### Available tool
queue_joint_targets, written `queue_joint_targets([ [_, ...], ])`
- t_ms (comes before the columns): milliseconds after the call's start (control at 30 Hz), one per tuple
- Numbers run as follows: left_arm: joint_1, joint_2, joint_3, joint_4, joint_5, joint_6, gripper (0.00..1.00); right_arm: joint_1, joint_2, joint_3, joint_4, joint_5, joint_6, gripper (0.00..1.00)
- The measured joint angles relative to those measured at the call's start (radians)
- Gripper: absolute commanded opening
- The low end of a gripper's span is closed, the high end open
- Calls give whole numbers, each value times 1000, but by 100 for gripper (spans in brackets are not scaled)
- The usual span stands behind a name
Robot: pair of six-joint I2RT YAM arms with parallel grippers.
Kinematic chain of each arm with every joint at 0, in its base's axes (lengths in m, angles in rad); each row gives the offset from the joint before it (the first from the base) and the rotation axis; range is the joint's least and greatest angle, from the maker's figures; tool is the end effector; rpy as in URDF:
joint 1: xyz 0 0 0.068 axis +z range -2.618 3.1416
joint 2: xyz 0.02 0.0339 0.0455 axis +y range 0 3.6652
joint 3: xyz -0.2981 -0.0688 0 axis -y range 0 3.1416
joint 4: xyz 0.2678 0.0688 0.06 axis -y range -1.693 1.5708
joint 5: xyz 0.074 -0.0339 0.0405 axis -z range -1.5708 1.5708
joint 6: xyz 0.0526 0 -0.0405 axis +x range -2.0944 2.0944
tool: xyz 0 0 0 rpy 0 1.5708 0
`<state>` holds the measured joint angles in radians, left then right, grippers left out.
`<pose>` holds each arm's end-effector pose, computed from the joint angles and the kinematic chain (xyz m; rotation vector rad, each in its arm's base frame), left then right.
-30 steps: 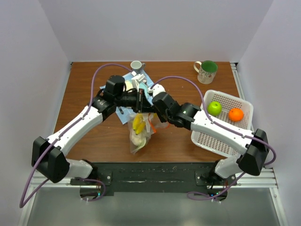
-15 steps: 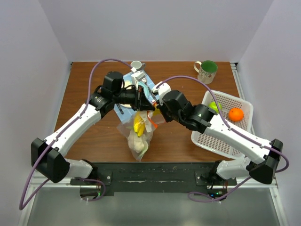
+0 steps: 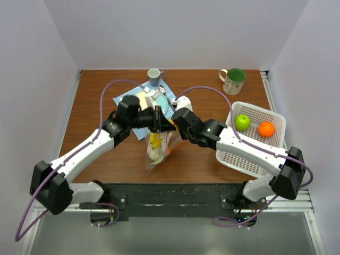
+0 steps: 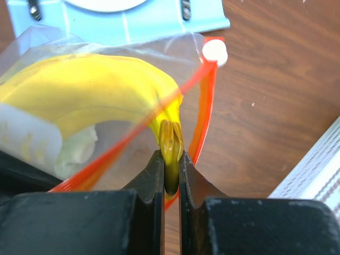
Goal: Place the food in the zip-top bag and seal the zipper
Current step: Adjust the fake fruit in the zipper food storage bag.
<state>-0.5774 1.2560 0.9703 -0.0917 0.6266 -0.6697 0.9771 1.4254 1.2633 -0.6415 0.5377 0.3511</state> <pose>0.2429 -0.1950 0.3361 0.3656 2.1237 -1.3883 0.2089 0.2614 0.3387 -0.4496 2.1927 0.0707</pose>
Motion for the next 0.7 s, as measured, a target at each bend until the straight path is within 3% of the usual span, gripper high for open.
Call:
queue_joint_targets([
  [33,-4,-29,-55,29,-29,-38,51,1,-7,-27,18,15,35,0],
  [133,-10,-85,-154,93,-111,-124,74,5,-15,-93,44,51,116,0],
  [300,-9,-158,-174,123,-234,-158,79,5,-15,-127,29,129,237,0],
  [333,-9,-182,-173,119,-263,-155,71,5,-15,-126,22,146,259,0],
  [400,-9,-237,-164,95,-335,-148,64,4,-14,-122,-7,177,311,0],
  [433,-9,-262,-156,74,-379,-143,51,4,-14,-119,-24,187,335,0],
  [500,-10,-302,-146,35,-463,-140,44,4,-11,-119,-40,198,371,0],
  [533,-9,-318,-142,9,-521,-133,33,4,-9,-119,-48,203,388,0],
  [600,-9,-327,-145,-26,-606,-134,24,4,0,-119,-61,211,422,0],
  [633,-8,-324,-154,-36,-640,-134,16,4,5,-117,-69,215,439,0],
  [700,-7,-309,-184,-55,-690,-137,12,4,20,-111,-96,229,481,0],
])
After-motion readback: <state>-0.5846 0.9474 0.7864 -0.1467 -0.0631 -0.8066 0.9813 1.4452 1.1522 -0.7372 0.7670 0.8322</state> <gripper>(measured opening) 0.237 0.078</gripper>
